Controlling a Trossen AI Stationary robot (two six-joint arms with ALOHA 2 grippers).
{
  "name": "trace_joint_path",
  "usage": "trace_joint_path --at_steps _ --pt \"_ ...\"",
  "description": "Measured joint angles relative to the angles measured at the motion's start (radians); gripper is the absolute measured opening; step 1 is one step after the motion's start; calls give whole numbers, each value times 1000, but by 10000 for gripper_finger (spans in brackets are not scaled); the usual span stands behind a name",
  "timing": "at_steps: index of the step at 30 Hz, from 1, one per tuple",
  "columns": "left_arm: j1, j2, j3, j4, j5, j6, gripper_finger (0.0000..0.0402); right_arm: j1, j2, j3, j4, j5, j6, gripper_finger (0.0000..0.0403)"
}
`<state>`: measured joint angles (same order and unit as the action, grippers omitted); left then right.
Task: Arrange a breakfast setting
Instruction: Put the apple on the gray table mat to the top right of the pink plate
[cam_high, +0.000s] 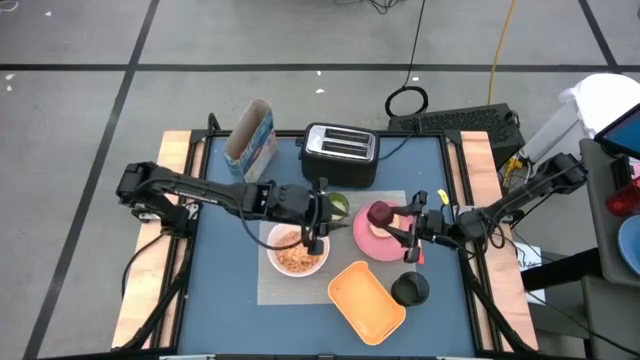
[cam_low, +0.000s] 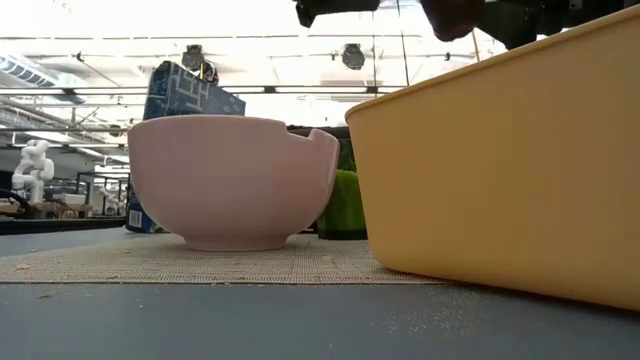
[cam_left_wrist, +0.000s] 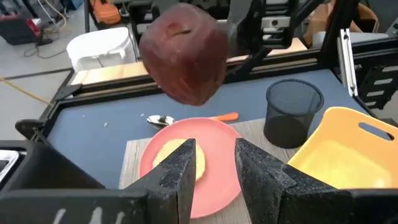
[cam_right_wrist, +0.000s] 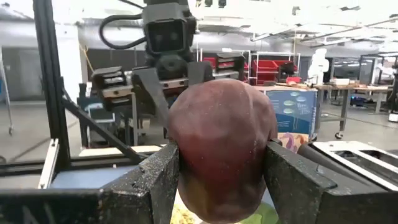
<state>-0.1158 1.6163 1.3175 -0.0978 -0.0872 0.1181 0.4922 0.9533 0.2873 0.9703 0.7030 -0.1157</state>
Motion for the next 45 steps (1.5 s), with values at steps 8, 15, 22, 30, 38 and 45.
trace_joint_path --at_steps 8,15,22,30,38,45 --pt "8 57 2 138 -6 -11 193 0 13 -30 59 -9 5 201" --pt "10 110 1 297 -12 -14 262 -21 51 -30 103 -83 9 201" --pt "10 135 1 340 -11 -14 269 -38 86 -30 131 -83 22 201" --pt "9 134 1 367 -5 -22 269 -68 131 -29 198 -181 24 201" --pt "10 134 1 362 -9 -19 255 -86 142 -29 212 -184 25 201" --pt "10 133 1 362 -10 -19 192 -86 142 -29 215 -184 25 201"
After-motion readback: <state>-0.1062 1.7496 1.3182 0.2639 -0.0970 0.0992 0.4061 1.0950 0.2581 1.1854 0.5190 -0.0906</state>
